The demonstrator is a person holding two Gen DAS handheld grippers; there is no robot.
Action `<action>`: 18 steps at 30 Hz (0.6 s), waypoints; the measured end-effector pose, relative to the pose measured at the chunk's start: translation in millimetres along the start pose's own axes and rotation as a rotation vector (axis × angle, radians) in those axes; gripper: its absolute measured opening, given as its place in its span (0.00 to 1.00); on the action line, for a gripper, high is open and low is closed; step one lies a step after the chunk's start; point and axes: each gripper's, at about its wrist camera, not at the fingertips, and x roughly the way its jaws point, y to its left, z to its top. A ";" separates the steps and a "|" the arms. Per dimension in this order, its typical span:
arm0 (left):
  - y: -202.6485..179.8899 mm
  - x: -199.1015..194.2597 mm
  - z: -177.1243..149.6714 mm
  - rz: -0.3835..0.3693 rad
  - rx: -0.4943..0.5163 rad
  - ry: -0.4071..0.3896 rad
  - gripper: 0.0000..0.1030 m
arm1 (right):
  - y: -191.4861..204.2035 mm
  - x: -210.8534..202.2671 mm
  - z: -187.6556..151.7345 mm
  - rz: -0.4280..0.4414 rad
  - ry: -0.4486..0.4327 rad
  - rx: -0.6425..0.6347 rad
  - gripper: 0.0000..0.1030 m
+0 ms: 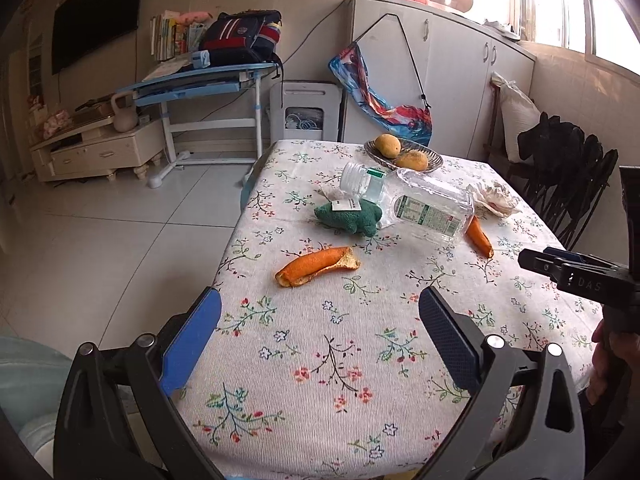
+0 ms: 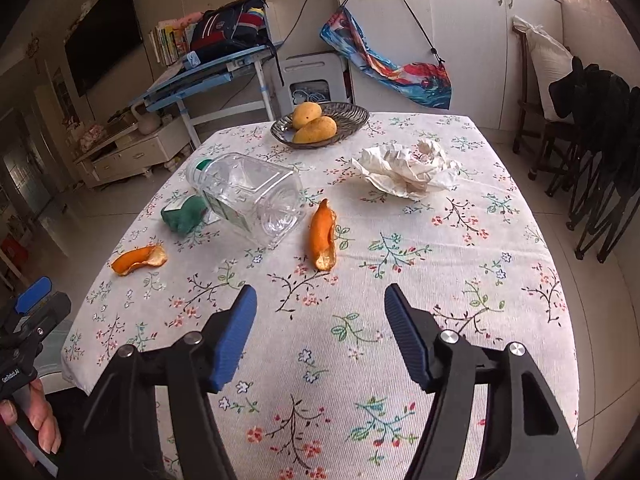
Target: Collect trash
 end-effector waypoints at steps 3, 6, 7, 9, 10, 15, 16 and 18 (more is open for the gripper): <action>-1.5 21.8 10.7 -0.024 0.026 0.044 0.93 | 1.2 12.2 9.3 0.001 0.014 -0.012 0.59; 1.5 41.6 18.0 -0.044 0.039 0.079 0.93 | 3.8 27.0 17.9 -0.002 0.032 -0.028 0.57; 3.0 48.8 20.9 -0.044 0.044 0.089 0.93 | 4.2 31.5 19.8 -0.003 0.039 -0.031 0.56; 7.0 61.8 25.4 -0.050 0.048 0.111 0.93 | 3.6 41.1 23.2 -0.009 0.054 -0.034 0.53; 9.0 68.3 27.4 -0.051 0.048 0.123 0.93 | 2.6 45.3 25.0 -0.012 0.060 -0.033 0.51; 9.9 86.6 33.0 -0.069 0.066 0.156 0.93 | -2.7 60.8 30.8 -0.023 0.087 -0.016 0.46; 7.2 89.2 32.7 -0.074 0.083 0.164 0.93 | -3.6 63.0 32.3 -0.021 0.094 -0.010 0.45; 1.3 96.9 30.9 -0.087 0.118 0.192 0.93 | -4.1 67.4 35.7 -0.021 0.101 -0.006 0.44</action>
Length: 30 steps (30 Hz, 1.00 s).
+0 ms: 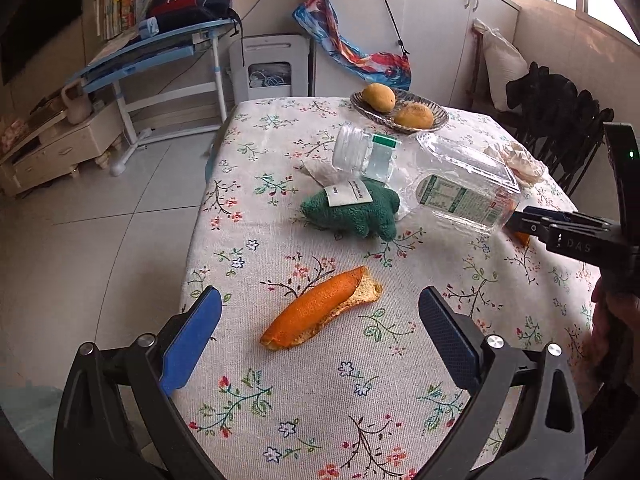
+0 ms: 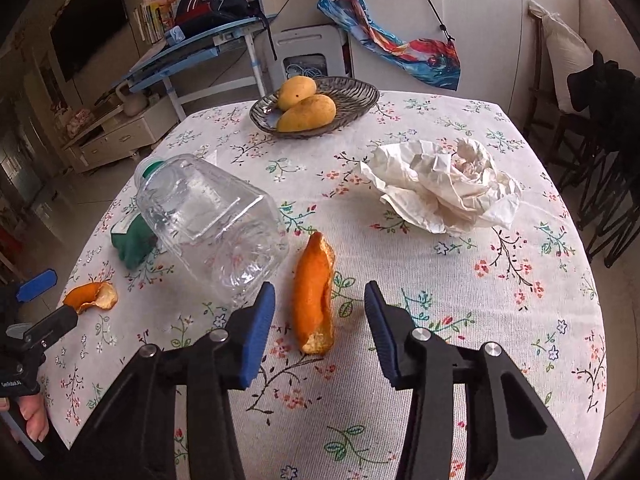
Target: Collect trash
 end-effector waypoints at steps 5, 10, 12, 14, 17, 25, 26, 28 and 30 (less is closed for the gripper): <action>-6.2 15.8 0.0 -0.048 0.040 0.056 0.74 | 0.5 4.2 2.2 -0.005 0.018 -0.004 0.34; -9.5 17.8 -2.5 -0.050 0.057 0.061 0.35 | 1.9 -0.1 -2.7 -0.005 0.025 -0.020 0.19; -10.7 14.6 -5.1 -0.070 0.053 0.061 0.24 | 1.9 -4.2 -7.8 -0.002 0.028 -0.023 0.19; -14.5 9.4 -9.9 -0.092 0.060 0.068 0.20 | 1.4 -9.7 -14.9 0.004 0.033 -0.020 0.19; -25.7 -0.8 -21.0 -0.105 0.091 0.075 0.19 | 0.8 -19.4 -25.8 0.016 0.041 -0.016 0.19; -39.9 -29.6 -48.0 -0.079 0.072 0.075 0.52 | -4.1 -42.8 -52.5 0.036 0.059 0.008 0.19; -41.0 -32.8 -49.1 -0.059 0.070 0.059 0.57 | -5.0 -45.2 -55.9 0.038 0.060 0.012 0.19; -40.7 -36.9 -49.6 -0.048 0.062 0.041 0.66 | -5.4 -48.8 -60.9 0.038 0.057 0.014 0.19; -37.6 -39.2 -49.5 -0.035 0.046 0.033 0.69 | -3.7 -50.2 -63.5 0.034 0.051 0.008 0.23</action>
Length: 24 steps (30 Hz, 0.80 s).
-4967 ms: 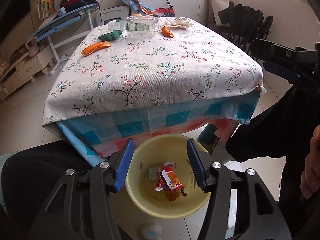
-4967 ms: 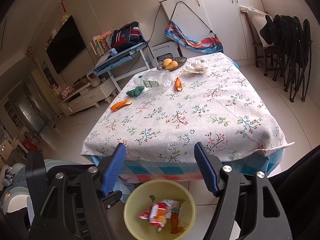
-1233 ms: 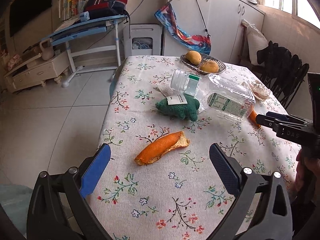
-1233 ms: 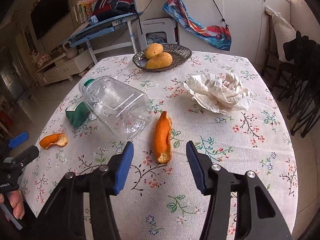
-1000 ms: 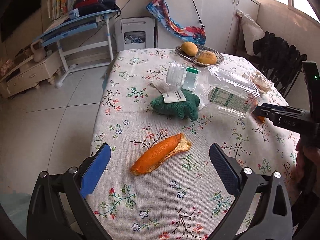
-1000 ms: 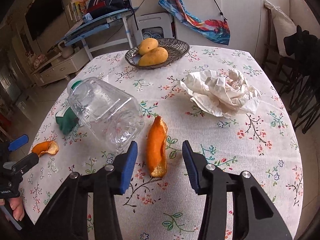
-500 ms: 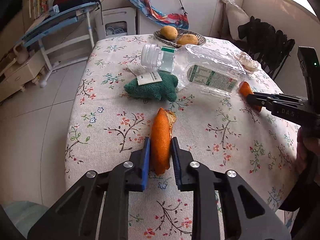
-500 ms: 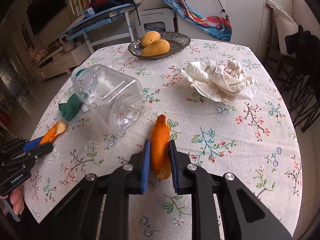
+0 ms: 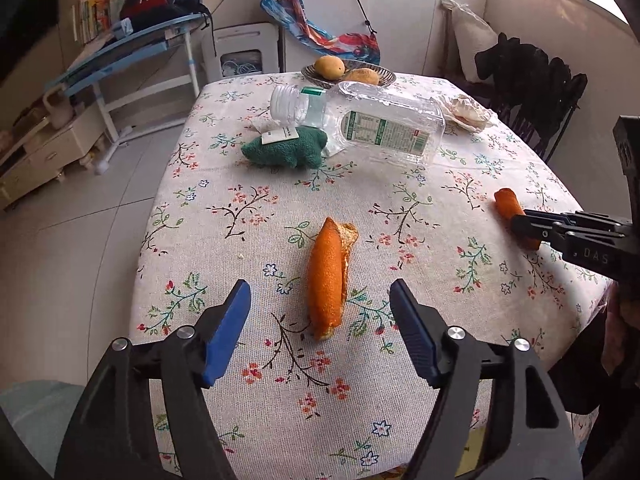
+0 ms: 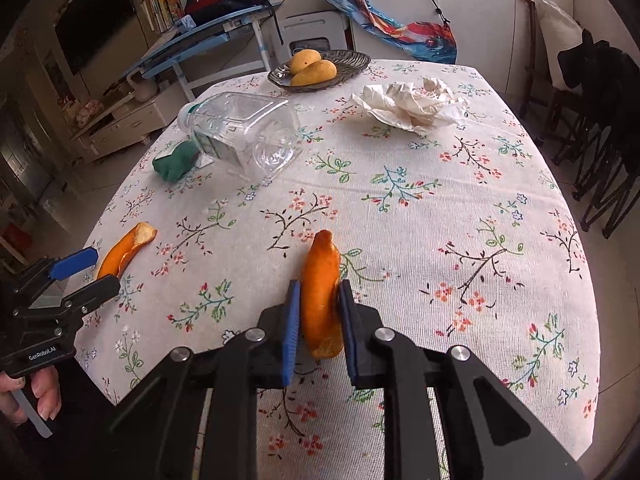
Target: Collect trash
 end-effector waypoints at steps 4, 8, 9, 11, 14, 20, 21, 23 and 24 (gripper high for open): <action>5.5 -2.3 0.8 0.020 -0.022 -0.014 0.71 | 3.1 -1.5 -1.1 -0.003 -0.026 -0.012 0.39; 8.9 -0.4 5.2 0.041 -0.034 -0.023 0.72 | 3.8 0.1 0.8 -0.001 -0.040 -0.015 0.43; 9.3 -0.2 6.1 0.045 -0.035 -0.025 0.72 | 4.1 0.6 0.9 -0.002 -0.042 -0.015 0.43; 9.1 0.6 7.7 0.052 -0.034 -0.028 0.73 | 3.6 1.4 0.5 -0.003 -0.045 -0.015 0.43; 5.7 1.9 9.1 0.063 -0.017 -0.033 0.73 | 1.9 1.9 -0.1 -0.008 -0.048 -0.010 0.43; 0.1 3.2 10.7 0.079 0.017 -0.036 0.74 | -1.6 1.3 -0.2 -0.013 -0.053 0.001 0.43; -0.5 3.6 10.9 0.079 0.019 -0.034 0.74 | -1.4 1.6 -0.5 -0.014 -0.052 0.000 0.43; -1.9 4.9 10.5 0.082 0.027 -0.031 0.74 | -0.5 2.6 -1.5 -0.015 -0.048 -0.003 0.43; -2.8 5.6 10.1 0.085 0.032 -0.028 0.74 | 0.0 3.0 -2.0 -0.014 -0.047 -0.004 0.43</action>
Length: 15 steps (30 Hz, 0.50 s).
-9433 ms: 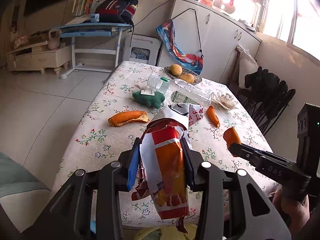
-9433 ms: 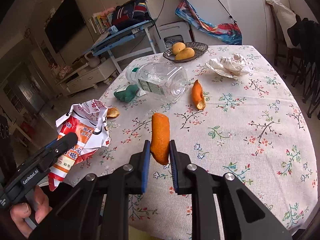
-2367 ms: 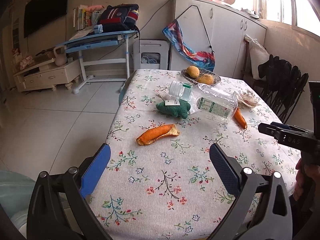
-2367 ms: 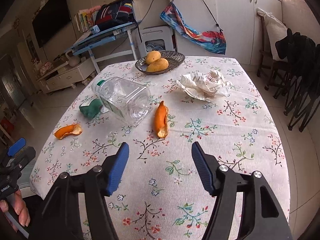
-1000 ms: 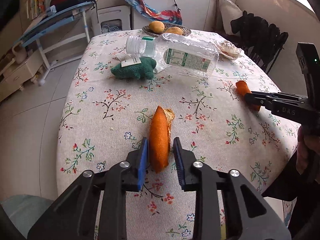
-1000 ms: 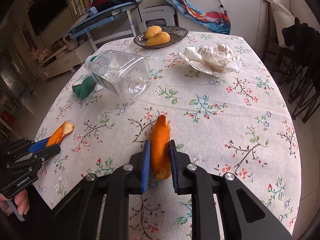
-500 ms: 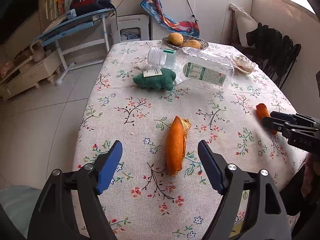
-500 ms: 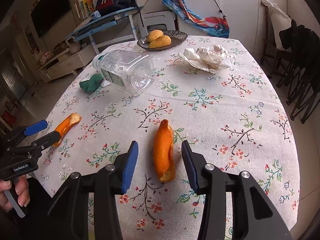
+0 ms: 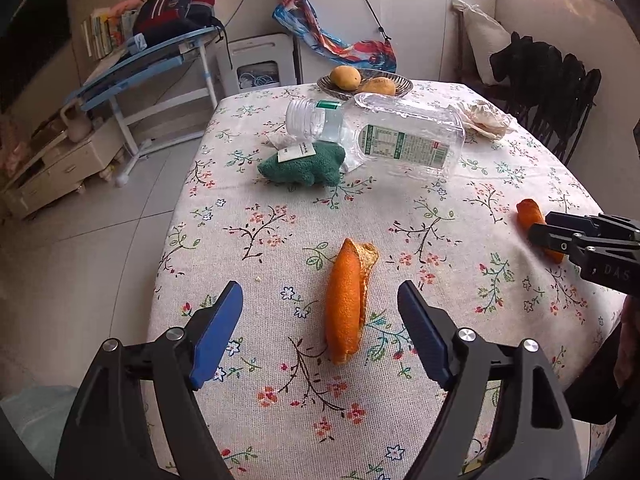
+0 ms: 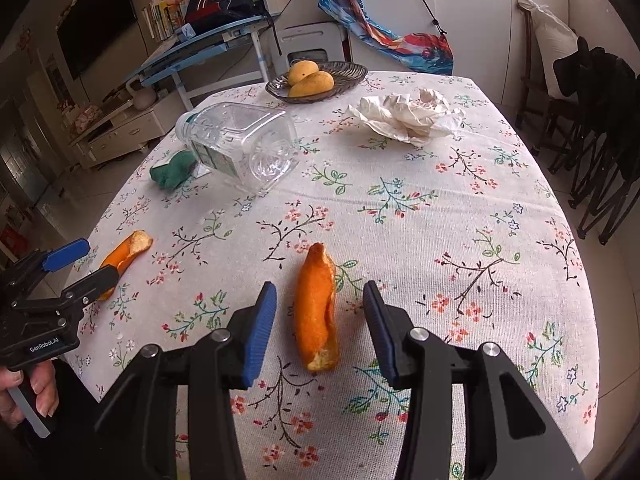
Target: Collect trash
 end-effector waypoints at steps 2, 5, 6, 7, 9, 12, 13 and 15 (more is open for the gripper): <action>-1.3 0.5 -0.6 -0.001 0.007 0.002 0.74 | 1.5 0.0 -0.4 -0.005 -0.001 -0.008 0.44; -2.7 1.0 -0.9 -0.003 0.010 0.004 0.74 | 2.1 0.1 -0.8 -0.006 -0.002 -0.011 0.44; -2.8 1.4 -0.9 -0.003 0.010 0.005 0.74 | 2.2 0.2 -0.8 -0.006 -0.002 -0.011 0.44; -2.8 1.4 -1.2 -0.003 0.010 0.004 0.74 | 2.3 0.2 -0.9 -0.006 -0.002 -0.011 0.44; -3.1 2.2 -1.4 -0.008 0.009 0.006 0.74 | 2.4 0.2 -1.0 -0.008 -0.001 -0.013 0.44; -4.5 6.8 -1.8 -0.023 0.009 0.020 0.74 | 2.3 1.0 -0.4 -0.007 0.000 -0.015 0.46; -5.3 8.8 -2.0 -0.023 0.011 0.026 0.73 | 2.6 1.4 0.2 -0.006 0.001 -0.017 0.48; -7.3 12.3 -2.7 -0.026 0.018 0.038 0.71 | 5.1 1.7 2.6 -0.010 -0.001 -0.031 0.52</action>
